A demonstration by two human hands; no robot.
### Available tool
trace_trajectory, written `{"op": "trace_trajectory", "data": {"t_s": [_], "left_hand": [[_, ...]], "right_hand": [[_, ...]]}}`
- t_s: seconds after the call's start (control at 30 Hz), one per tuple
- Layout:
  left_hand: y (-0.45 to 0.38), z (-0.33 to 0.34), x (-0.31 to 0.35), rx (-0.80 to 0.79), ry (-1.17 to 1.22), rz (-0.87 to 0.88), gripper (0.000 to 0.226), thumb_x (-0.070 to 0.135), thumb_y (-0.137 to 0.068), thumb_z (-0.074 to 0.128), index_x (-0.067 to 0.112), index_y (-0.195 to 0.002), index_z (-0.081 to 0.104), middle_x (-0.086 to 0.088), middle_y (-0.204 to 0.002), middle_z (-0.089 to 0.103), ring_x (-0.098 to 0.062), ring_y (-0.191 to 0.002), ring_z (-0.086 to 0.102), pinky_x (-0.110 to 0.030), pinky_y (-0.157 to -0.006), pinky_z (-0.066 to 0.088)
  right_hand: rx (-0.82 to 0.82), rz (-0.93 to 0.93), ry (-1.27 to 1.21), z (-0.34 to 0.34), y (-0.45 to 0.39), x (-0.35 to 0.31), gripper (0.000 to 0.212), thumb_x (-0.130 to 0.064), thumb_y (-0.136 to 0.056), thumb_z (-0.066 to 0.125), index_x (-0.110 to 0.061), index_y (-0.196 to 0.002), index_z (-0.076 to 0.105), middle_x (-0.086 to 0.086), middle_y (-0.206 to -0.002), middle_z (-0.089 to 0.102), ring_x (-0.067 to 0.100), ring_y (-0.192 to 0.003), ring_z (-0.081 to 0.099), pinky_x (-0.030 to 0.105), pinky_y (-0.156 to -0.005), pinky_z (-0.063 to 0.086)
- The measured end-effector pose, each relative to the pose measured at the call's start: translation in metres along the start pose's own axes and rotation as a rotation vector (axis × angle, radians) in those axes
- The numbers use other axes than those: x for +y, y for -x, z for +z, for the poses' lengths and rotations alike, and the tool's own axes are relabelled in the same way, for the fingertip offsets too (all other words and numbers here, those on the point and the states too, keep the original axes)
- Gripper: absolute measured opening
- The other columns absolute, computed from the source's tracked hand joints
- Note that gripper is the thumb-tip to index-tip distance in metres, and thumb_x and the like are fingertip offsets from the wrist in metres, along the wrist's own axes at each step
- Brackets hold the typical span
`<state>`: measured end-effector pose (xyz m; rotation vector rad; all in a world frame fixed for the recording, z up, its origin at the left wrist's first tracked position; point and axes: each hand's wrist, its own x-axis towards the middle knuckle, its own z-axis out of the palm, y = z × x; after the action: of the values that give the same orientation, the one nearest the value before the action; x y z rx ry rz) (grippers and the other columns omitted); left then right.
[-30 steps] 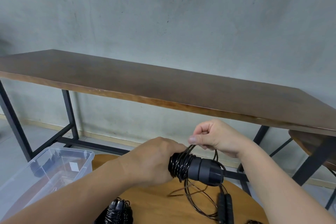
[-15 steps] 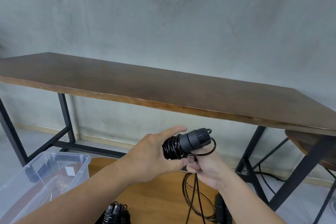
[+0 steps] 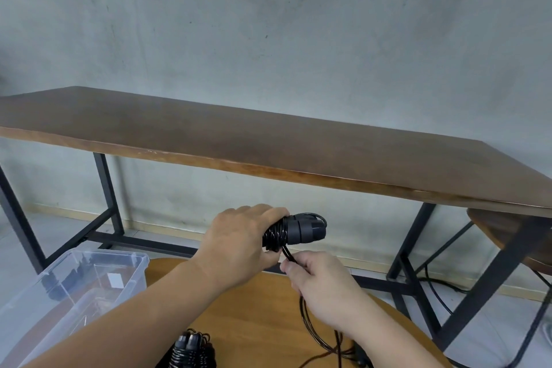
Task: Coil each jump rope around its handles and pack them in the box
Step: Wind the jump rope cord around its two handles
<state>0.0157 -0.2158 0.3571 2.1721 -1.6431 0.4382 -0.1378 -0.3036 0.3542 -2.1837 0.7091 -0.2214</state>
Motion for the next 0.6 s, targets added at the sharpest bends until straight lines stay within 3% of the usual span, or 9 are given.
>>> {"op": "trace_trajectory", "data": {"t_s": [0.13,0.23,0.3,0.4,0.5,0.6], "left_hand": [[-0.002,0.006,-0.001,-0.036,-0.133,0.072,0.051,0.043,-0.076,0.064,0.039,-0.126,0.052,0.014,-0.105,0.066,-0.015,-0.078,0.063,-0.028,-0.065,0.042],[-0.001,0.01,-0.001,-0.111,-0.255,0.102,0.045,0.038,-0.08,0.059,0.034,-0.124,0.051,0.009,-0.105,0.063,-0.021,-0.085,0.061,-0.033,-0.073,0.041],[0.004,0.009,0.0,-0.137,-0.301,0.098,0.044,0.036,-0.081,0.057,0.033,-0.125,0.051,0.007,-0.107,0.062,-0.022,-0.091,0.06,-0.035,-0.077,0.04],[0.006,0.004,0.006,-0.202,-0.342,0.109,0.042,0.033,-0.087,0.052,0.032,-0.129,0.048,0.006,-0.115,0.058,-0.023,-0.101,0.056,-0.035,-0.088,0.038],[0.004,-0.003,0.012,-0.249,-0.336,0.148,0.037,0.029,-0.087,0.05,0.031,-0.124,0.051,0.005,-0.112,0.058,-0.022,-0.099,0.057,-0.035,-0.093,0.036],[0.008,-0.01,0.012,-0.286,-0.207,0.168,0.035,0.032,-0.083,0.053,0.035,-0.118,0.054,0.007,-0.106,0.06,-0.019,-0.093,0.058,-0.032,-0.084,0.04]], "right_hand": [[0.052,-0.045,0.346,-0.013,0.006,-0.01,0.03,-0.028,-0.098,0.047,-0.012,-0.076,0.056,0.001,-0.064,0.052,0.017,-0.056,0.047,0.027,-0.05,0.034],[0.05,-0.063,0.509,-0.018,0.012,-0.022,0.022,-0.03,-0.098,0.046,-0.018,-0.093,0.064,0.001,-0.081,0.063,0.021,-0.07,0.059,0.035,-0.064,0.052],[0.037,-0.073,0.593,-0.018,0.015,-0.029,0.022,-0.031,-0.098,0.047,-0.018,-0.096,0.065,0.002,-0.085,0.063,0.022,-0.076,0.061,0.038,-0.071,0.055],[0.002,-0.113,0.666,-0.023,0.014,-0.038,0.024,-0.031,-0.098,0.048,-0.017,-0.095,0.068,0.003,-0.083,0.064,0.023,-0.075,0.061,0.038,-0.069,0.055],[-0.043,-0.158,0.713,-0.035,0.009,-0.048,0.024,-0.03,-0.097,0.053,-0.019,-0.091,0.073,0.003,-0.079,0.067,0.021,-0.074,0.063,0.037,-0.065,0.055],[-0.08,-0.189,0.564,-0.053,-0.002,-0.05,0.014,-0.033,-0.088,0.069,-0.024,-0.087,0.079,-0.005,-0.08,0.071,0.012,-0.076,0.064,0.034,-0.07,0.058]]}}
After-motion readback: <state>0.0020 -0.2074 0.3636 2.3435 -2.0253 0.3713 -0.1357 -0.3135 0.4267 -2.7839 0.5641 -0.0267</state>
